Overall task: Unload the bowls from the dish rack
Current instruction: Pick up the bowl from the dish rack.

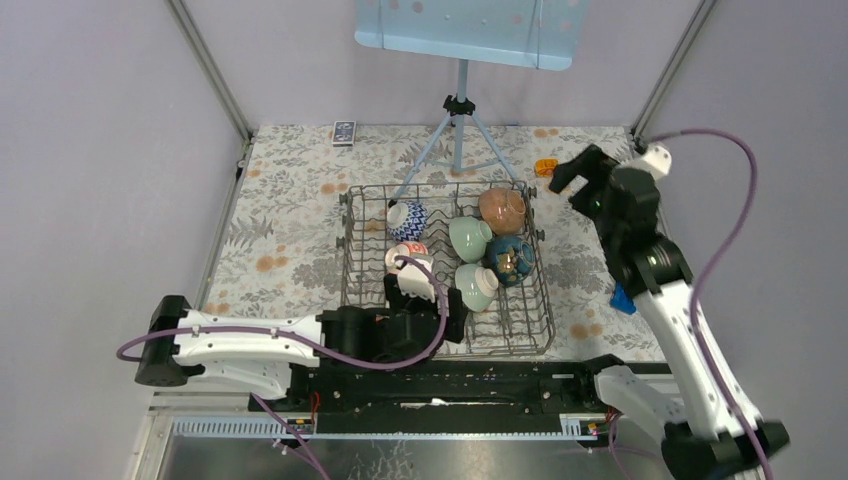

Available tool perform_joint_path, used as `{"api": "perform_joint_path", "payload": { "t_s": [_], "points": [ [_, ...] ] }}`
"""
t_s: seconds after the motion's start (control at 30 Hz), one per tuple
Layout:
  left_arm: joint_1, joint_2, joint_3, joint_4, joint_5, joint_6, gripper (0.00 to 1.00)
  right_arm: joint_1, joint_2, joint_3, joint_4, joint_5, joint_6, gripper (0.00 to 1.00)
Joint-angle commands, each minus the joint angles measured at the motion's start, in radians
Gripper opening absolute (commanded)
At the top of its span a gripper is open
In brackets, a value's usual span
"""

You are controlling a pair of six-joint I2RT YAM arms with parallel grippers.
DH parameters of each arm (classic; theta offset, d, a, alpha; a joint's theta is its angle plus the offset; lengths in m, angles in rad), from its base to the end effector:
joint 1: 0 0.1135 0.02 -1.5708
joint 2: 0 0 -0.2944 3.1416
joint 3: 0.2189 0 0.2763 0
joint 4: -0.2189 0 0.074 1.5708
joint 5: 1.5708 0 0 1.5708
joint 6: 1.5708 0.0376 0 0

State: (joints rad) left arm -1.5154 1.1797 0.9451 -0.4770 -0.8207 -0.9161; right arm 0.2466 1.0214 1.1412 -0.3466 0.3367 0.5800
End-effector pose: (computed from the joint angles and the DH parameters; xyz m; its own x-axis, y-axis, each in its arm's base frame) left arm 0.0418 -0.2576 0.3163 -0.5376 -0.0717 -0.8401 0.3671 0.8771 -0.3098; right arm 0.2295 0.0450 0.4318 -0.1376 0.4988 -0.8558 0.1879 0.8614 0.4719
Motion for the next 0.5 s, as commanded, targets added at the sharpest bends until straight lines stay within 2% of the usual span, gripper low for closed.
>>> {"api": "perform_joint_path", "payload": {
  "t_s": [0.0, 0.17, 0.3, 0.47],
  "points": [
    [0.029, -0.064, 0.016, 0.003, -0.075, 0.023, 0.99, 0.05, -0.209, -0.106, -0.024, -0.07, -0.036, 1.0],
    [0.083, -0.074, 0.008, 0.009, -0.077, 0.063, 0.99, 0.083, -0.342, -0.162, -0.077, -0.28, -0.099, 1.0],
    [0.144, -0.082, -0.005, 0.008, -0.038, 0.063, 0.99, 0.086, -0.336, -0.166, -0.154, -0.33, -0.192, 1.0],
    [0.236, -0.086, -0.012, 0.028, 0.066, 0.1, 0.99, 0.127, -0.294, -0.23, -0.132, -0.397, -0.255, 1.0]
  ]
}}
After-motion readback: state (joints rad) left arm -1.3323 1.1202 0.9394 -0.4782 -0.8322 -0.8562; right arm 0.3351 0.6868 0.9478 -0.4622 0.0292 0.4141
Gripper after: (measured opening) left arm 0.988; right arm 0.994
